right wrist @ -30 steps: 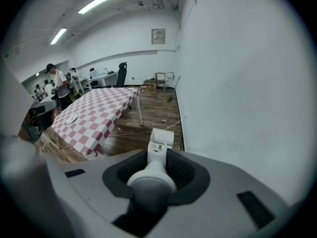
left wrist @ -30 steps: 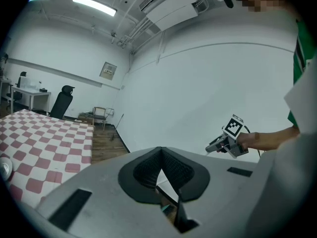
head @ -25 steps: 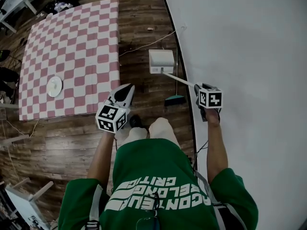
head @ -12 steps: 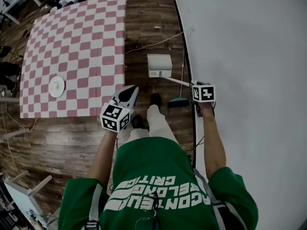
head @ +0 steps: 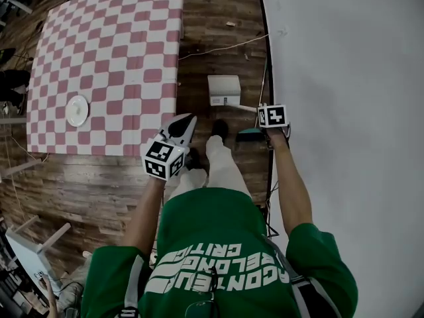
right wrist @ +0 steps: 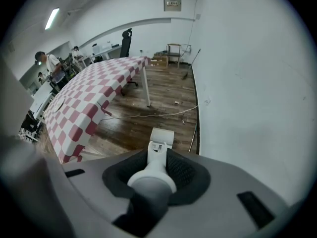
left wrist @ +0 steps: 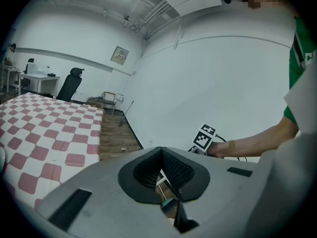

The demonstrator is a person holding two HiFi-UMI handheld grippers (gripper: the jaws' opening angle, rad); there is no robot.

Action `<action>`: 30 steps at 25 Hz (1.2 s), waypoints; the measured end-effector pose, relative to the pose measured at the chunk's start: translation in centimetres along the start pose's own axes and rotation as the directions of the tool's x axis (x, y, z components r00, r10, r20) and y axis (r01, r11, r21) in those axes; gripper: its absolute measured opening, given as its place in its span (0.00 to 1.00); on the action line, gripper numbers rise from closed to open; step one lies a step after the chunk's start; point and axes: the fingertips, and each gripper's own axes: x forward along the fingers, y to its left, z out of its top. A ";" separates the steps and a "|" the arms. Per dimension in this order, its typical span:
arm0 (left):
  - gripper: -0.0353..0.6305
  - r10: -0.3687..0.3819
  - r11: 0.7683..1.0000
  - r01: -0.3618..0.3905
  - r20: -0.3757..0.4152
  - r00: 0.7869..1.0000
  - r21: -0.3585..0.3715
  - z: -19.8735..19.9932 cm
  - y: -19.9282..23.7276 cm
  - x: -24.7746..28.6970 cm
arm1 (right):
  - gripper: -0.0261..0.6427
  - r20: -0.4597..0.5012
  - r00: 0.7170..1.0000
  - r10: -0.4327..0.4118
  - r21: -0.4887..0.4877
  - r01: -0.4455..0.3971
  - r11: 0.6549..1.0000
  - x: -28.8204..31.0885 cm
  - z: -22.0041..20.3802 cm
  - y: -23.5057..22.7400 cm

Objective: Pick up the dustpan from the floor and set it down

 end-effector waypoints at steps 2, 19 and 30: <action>0.05 0.006 1.000 -0.006 -0.010 1.000 -0.012 -0.2 0.3 0.7 | 0.21 -0.026 1.000 0.003 -0.001 -0.003 1.000 1.7 0.1 -0.2; 0.04 0.070 0.994 -0.075 -0.063 0.996 -0.079 -1.0 3.8 5.9 | 0.21 -0.158 0.987 0.019 -0.019 -0.022 1.000 12.8 1.5 -0.7; 0.04 0.074 0.990 -0.077 -0.033 0.997 -0.121 0.0 4.0 6.5 | 0.23 -0.208 0.978 0.006 -0.076 -0.022 0.997 13.8 2.9 -0.5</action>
